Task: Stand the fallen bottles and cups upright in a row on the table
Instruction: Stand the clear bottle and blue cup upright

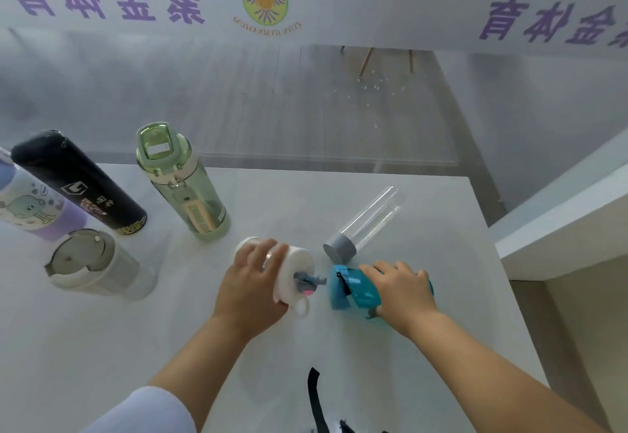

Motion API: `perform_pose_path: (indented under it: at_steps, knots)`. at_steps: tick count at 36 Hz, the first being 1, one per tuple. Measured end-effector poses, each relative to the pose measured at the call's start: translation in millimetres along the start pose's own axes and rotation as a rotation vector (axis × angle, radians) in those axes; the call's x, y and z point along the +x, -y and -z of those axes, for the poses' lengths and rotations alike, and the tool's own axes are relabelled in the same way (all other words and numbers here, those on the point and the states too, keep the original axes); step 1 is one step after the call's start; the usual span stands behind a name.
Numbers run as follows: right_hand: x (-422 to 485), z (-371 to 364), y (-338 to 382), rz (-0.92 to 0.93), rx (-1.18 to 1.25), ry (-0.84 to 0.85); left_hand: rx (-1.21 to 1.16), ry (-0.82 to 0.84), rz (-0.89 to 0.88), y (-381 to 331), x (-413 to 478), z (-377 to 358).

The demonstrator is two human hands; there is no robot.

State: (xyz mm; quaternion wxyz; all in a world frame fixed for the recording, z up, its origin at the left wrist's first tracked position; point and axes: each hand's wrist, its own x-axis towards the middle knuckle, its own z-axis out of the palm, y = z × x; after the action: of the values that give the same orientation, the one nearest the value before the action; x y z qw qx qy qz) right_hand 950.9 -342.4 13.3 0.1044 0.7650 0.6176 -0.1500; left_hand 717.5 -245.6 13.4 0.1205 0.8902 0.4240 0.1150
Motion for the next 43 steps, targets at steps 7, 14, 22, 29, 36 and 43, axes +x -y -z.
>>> perform_pose_path:
  at_steps: [7,14,22,29,36,43]
  knots:
    - [-7,11,-7,-0.074,0.491,-0.13,-0.443,-0.091,0.278,-6,0,21]
    - [-18,16,0,-0.082,1.061,-0.198,-0.618,-0.128,0.344,-5,-1,18]
    - [-26,-5,-1,-0.091,1.396,-0.22,-0.666,-0.197,0.411,0,-5,16]
    - [-37,-12,-5,-0.149,1.314,-0.23,-0.678,-0.159,0.463,7,-14,12]
    - [-39,-3,-3,-0.16,1.121,-0.129,-0.685,-0.068,0.499,8,-19,16]
    - [-40,16,-25,-0.177,0.828,0.018,-0.521,0.2,0.502,24,-21,37]
